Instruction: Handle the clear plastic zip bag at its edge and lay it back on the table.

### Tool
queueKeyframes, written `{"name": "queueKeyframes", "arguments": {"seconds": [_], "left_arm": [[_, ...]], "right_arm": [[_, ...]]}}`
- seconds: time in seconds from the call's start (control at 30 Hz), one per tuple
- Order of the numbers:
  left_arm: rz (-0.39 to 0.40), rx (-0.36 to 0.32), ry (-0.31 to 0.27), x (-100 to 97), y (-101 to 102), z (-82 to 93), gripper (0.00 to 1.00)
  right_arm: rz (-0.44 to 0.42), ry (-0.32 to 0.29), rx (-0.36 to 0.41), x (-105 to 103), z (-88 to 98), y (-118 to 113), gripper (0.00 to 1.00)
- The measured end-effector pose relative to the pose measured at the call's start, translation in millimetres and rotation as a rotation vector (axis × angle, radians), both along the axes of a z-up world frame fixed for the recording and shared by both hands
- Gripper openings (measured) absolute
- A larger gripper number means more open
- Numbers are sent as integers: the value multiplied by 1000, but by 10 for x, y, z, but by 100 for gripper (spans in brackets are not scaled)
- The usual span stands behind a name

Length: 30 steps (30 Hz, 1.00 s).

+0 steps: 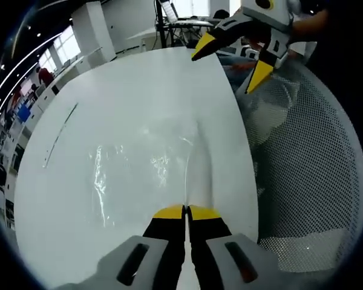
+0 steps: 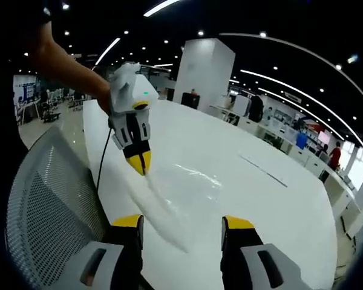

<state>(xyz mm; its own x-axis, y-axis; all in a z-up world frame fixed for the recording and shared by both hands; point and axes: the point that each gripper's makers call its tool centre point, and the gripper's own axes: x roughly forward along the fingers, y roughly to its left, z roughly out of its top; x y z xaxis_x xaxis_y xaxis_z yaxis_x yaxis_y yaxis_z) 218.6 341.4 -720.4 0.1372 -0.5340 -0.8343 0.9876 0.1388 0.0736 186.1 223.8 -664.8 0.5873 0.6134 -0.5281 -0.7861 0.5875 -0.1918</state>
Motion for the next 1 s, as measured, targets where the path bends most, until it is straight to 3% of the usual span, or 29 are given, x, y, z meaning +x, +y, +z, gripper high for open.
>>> {"name": "queueKeyframes", "arguments": {"seconds": [0.07, 0.4, 1.0], "left_arm": [[-5, -7, -5, -17, -3, 43, 0], [-48, -25, -41, -107, -27, 261, 0], [-66, -91, -36, -151, -192, 584, 0]], "right_arm": [[26, -7, -9, -1, 13, 58, 42], [97, 1, -21, -36, 7, 252, 41], [147, -27, -62, -32, 21, 343, 32]]}}
